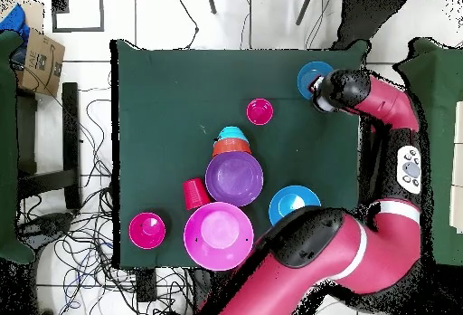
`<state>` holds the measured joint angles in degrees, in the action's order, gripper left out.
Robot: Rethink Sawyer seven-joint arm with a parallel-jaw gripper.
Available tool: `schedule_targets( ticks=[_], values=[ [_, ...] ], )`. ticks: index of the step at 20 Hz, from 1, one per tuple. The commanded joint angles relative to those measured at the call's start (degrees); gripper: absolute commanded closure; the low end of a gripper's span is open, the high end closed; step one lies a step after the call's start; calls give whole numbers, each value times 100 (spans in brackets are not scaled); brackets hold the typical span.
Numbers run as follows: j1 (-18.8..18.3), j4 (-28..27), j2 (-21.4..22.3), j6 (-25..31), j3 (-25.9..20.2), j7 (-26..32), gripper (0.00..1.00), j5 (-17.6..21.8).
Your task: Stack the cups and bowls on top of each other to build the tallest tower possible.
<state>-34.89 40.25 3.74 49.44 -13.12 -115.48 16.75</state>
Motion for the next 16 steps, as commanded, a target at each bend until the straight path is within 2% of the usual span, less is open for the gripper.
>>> schedule_targets(
  ticks=[1, 8, 11, 16],
  values=[
    [329, 215, -167, 484, 233, -526, 0, 53],
    [381, 443, -74, 688, 355, -649, 0, -317],
    [404, 734, 84, 803, 360, -745, 0, -528],
    [492, 1504, 495, 616, 496, -1046, 0, -895]
  ],
)
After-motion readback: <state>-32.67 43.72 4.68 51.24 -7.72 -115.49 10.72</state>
